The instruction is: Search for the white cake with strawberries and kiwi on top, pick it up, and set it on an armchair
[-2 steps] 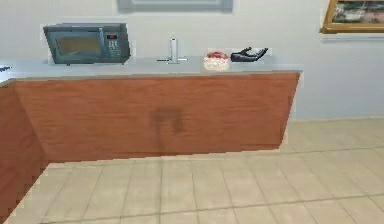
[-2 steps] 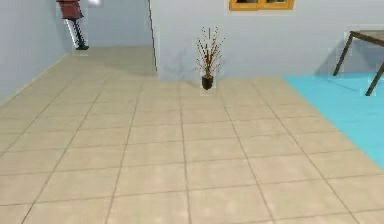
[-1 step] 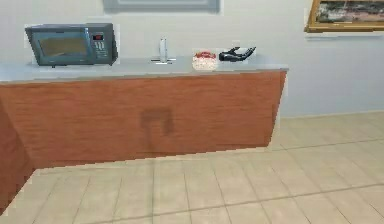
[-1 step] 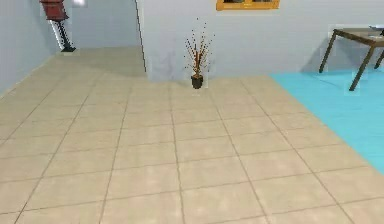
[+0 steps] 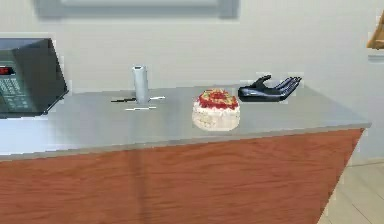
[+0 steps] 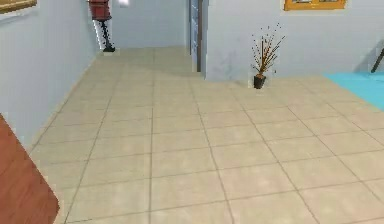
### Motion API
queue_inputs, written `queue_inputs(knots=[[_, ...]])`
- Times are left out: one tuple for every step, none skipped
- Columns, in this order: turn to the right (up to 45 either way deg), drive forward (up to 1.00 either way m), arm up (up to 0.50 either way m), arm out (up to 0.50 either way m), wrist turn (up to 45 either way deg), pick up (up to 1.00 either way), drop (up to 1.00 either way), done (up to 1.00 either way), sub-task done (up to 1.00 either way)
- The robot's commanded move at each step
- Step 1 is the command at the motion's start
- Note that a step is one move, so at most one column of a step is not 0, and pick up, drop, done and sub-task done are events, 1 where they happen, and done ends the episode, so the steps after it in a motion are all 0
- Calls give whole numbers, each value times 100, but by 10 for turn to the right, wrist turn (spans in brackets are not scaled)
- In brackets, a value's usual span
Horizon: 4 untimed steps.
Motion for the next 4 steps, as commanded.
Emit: queue_inputs(knots=[[-450, 0, 0, 0, 0, 0, 0, 0, 0], [-330, 0, 0, 0, 0, 0, 0, 0, 0], [0, 0, 50, 0, 0, 0, 0, 0, 0], [0, 0, 38, 0, 0, 0, 0, 0, 0]])
